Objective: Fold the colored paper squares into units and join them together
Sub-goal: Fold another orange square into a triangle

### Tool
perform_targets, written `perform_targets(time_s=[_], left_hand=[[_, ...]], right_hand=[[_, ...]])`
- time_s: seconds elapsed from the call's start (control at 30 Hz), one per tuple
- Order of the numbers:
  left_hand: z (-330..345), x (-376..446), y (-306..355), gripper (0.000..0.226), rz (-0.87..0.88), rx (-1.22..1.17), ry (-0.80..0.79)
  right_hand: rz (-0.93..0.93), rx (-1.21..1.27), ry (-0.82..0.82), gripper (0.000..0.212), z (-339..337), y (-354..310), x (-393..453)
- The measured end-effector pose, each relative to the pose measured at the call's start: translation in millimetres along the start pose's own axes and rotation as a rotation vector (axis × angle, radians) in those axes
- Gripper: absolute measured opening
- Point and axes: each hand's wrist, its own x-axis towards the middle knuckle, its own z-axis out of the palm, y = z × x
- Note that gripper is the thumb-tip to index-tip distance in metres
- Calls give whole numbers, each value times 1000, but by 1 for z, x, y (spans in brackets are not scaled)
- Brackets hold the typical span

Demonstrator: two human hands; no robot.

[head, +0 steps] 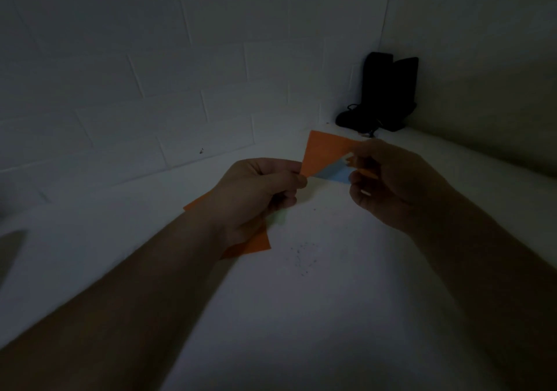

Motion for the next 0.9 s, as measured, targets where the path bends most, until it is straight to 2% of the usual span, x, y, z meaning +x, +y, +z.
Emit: perform_targets(time_s=[0.13, 0.23, 0.33, 0.4, 0.43, 0.53, 0.63, 0.77, 0.9], left_hand=[[-1, 0, 1, 16, -9, -6, -24], [-3, 2, 1, 15, -16, -4, 6], [-4, 4, 2, 19, 8, -42, 105], [-4, 5, 1, 23, 51, -16, 173], [-3, 4, 0, 26, 91, 57, 201], [-2, 1, -8, 33, 317, 440, 279], [1, -1, -14, 36, 589, 783, 336], [3, 2, -19, 43, 793, 988, 304], [5, 2, -23, 40, 889, 1052, 248]], right_hand=[[-27, 2, 36, 14, -6, 0, 7], [-76, 31, 140, 15, -11, -3, 12], [-359, -107, 321, 10, -13, -4, 12], [-591, -360, 295, 10, -5, 0, 5], [-630, -476, 222, 11, 2, 4, 0], [-508, -630, 1, 11, 24, 20, -15], [-421, -588, -78, 12, 35, 32, -21], [-383, -539, -70, 8, 36, 37, -21], [-402, -581, -49, 10, 35, 40, -18]])
